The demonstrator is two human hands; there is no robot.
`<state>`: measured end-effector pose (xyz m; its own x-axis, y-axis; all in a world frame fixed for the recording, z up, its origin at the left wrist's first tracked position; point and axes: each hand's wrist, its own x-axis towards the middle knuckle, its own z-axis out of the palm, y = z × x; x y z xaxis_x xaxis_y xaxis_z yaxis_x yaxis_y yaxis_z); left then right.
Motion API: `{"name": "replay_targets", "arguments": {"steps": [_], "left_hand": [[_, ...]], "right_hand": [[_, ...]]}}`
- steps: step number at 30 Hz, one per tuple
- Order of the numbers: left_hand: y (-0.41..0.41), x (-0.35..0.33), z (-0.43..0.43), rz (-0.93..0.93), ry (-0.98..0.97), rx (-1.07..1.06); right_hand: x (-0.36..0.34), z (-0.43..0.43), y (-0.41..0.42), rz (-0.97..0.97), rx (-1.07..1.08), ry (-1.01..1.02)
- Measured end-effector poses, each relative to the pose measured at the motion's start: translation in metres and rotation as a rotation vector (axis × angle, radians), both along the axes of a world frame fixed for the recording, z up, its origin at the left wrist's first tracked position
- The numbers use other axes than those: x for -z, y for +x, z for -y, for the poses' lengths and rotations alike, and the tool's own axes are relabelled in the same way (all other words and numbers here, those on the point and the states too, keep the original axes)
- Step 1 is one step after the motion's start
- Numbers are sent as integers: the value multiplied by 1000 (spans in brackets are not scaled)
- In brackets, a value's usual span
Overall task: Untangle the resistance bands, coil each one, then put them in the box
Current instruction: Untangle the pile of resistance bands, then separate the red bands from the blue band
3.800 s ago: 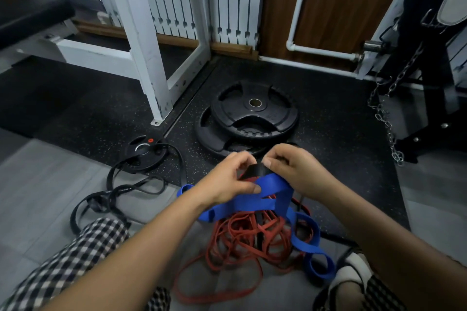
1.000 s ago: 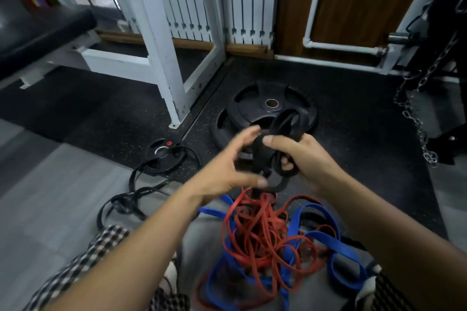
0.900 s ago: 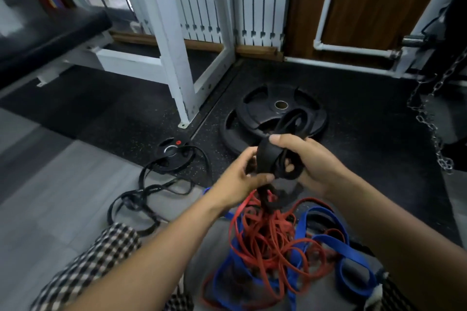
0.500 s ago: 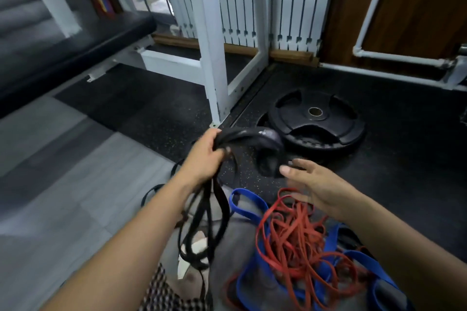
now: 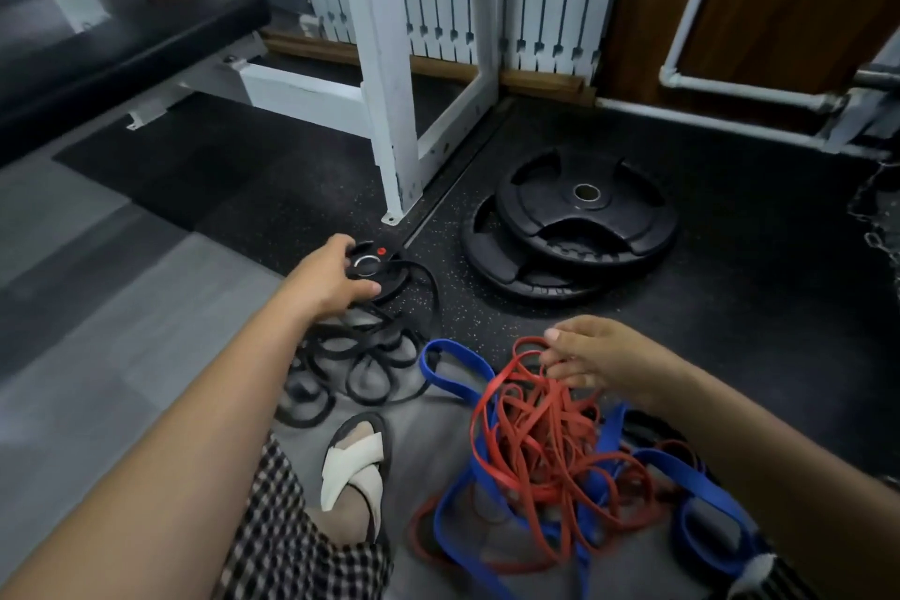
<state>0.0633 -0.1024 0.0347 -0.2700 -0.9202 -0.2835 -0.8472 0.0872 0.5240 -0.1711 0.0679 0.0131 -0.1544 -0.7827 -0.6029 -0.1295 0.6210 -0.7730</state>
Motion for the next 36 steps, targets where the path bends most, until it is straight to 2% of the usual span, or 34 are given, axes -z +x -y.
{"name": "replay_targets", "arguments": {"steps": [5, 11, 14, 16, 21, 23, 25, 28, 30, 33, 36], "left_hand": [[-28, -2, -32, 199, 69, 360], [-62, 0, -57, 153, 2, 492], [-77, 5, -66, 178, 36, 564], [-86, 8, -70, 185, 30, 572], [-95, 18, -70, 286, 56, 628], [-95, 19, -67, 298, 57, 628], [-93, 20, -65, 309, 47, 622], [-89, 21, -65, 364, 34, 650], [-86, 22, -64, 381, 40, 672], [-84, 19, -64, 397, 37, 696], [-84, 14, -66, 384, 24, 715]], "right_hand": [[12, -21, -16, -108, -4, 18], [45, -68, -52, -321, 19, 172], [75, -70, -56, -462, -52, 270], [101, -66, -47, -515, -130, 246], [177, -67, 11, -433, -404, 246], [206, -66, 32, -406, -432, 245], [229, -62, 46, -347, -360, 269], [257, -61, 62, -143, -174, 299], [266, -67, 67, -191, -157, 352], [253, -73, 63, -359, -342, 359], [216, -60, 37, -410, -422, 242]]}}
